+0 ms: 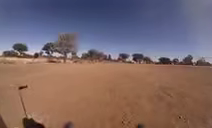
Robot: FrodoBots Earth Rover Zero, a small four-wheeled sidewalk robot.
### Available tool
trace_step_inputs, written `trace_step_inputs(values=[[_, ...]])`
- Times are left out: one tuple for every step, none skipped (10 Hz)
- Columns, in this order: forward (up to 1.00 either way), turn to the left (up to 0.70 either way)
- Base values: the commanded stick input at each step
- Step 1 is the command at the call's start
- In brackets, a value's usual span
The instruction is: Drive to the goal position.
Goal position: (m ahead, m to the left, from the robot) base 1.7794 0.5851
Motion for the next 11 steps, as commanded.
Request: trace_step_inputs(values=[[0.5, 0.0], [0.5, 0.0], [0.5, 0.0], [0.5, 0.0], [0.5, 0.0], [0.5, 0.0], [0.5, 0.0], [0.5, 0.0], [0.5, 0.0], [0.5, 0.0], [0.5, 0.0]])
